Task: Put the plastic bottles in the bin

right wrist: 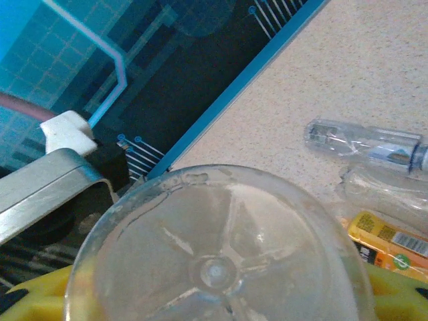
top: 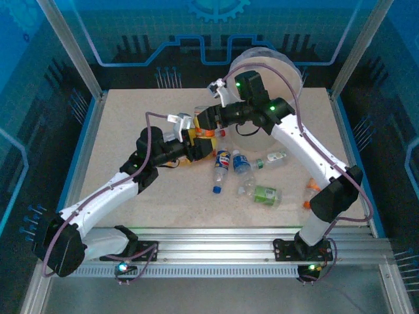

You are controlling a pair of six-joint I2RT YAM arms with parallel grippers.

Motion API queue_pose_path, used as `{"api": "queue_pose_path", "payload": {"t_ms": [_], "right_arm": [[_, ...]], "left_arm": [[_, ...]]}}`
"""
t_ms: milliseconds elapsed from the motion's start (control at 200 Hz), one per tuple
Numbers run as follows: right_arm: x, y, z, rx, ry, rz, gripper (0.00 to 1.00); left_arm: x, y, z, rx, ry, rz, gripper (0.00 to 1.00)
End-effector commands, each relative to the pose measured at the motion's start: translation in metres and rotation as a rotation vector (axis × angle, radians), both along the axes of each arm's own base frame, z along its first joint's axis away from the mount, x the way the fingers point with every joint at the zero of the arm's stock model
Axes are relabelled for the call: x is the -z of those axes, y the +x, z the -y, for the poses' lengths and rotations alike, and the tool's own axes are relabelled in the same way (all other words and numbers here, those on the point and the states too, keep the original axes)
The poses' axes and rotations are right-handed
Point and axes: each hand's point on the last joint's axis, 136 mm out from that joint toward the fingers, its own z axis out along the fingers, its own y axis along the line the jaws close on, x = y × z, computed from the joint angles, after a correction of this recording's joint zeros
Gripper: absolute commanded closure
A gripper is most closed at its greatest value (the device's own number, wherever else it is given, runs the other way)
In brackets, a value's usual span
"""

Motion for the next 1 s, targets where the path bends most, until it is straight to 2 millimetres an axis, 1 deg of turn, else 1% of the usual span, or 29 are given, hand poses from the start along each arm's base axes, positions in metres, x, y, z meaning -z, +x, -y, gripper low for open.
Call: {"api": "queue_pose_path", "payload": {"t_ms": [0,180,340,355,440,545,680,815,890,996], "right_arm": [[-0.015,0.006,0.004,0.032,-0.012,0.052,0.5],[-0.035,0.021,0.024,0.108,-0.043,0.119,0.54],[-0.06,0.045,0.053,0.232,-0.077,0.198,0.56],[-0.065,0.047,0.056,0.248,-0.076,0.212,0.56],[-0.08,0.064,0.078,0.349,-0.098,0.257,0.56],[-0.094,0.085,0.108,0.478,-0.108,0.284,0.57],[-0.11,0.113,0.15,0.641,-0.1,0.303,0.59],[-0.115,0.137,0.181,0.782,-0.151,0.346,0.59],[-0.114,0.148,0.193,0.841,-0.207,0.383,0.59],[-0.103,0.165,0.203,0.887,-0.283,0.398,0.58]], "left_arm": [[-0.025,-0.004,-0.004,-0.018,-0.015,0.079,0.01],[-0.024,-0.014,-0.01,-0.025,0.003,0.107,0.01],[-0.017,-0.021,-0.023,-0.072,0.019,0.122,0.01],[-0.016,-0.021,-0.025,-0.079,0.021,0.123,0.01],[-0.014,-0.023,-0.036,-0.131,0.032,0.133,0.01],[-0.01,-0.024,-0.05,-0.199,0.053,0.136,0.01],[-0.004,-0.027,-0.062,-0.254,0.08,0.134,0.01],[0.002,-0.028,-0.071,-0.293,0.102,0.122,0.01],[0.006,-0.027,-0.074,-0.308,0.113,0.113,0.01],[0.01,-0.026,-0.077,-0.327,0.126,0.103,0.01]]}}
